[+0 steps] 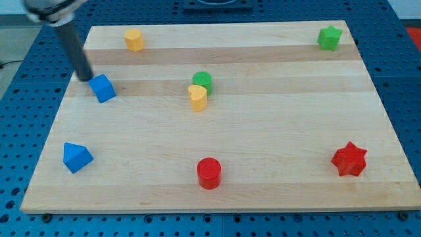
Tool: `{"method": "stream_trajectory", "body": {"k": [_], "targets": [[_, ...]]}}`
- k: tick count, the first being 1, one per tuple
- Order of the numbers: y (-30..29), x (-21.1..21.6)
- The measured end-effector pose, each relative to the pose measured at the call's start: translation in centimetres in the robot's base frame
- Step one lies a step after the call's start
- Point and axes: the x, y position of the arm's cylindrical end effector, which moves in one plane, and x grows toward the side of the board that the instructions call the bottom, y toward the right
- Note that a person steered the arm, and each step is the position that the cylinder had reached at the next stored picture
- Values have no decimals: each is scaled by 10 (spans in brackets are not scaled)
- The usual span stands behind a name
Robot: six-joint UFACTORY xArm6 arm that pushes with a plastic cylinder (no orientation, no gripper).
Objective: Push the blue blocks to the left of the yellow heart
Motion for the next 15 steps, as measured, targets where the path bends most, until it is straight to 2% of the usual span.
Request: {"method": "stream_trajectory", "body": {"k": [1,2,3,4,5,6,7,8,9,10,12,13,14,15], "targets": [[58,41],[94,32],[39,10],[100,-3],[186,17],[156,30],[96,106],[162,213],[102,241],[32,245],[61,195],[7,203],[13,167],[81,136]]}}
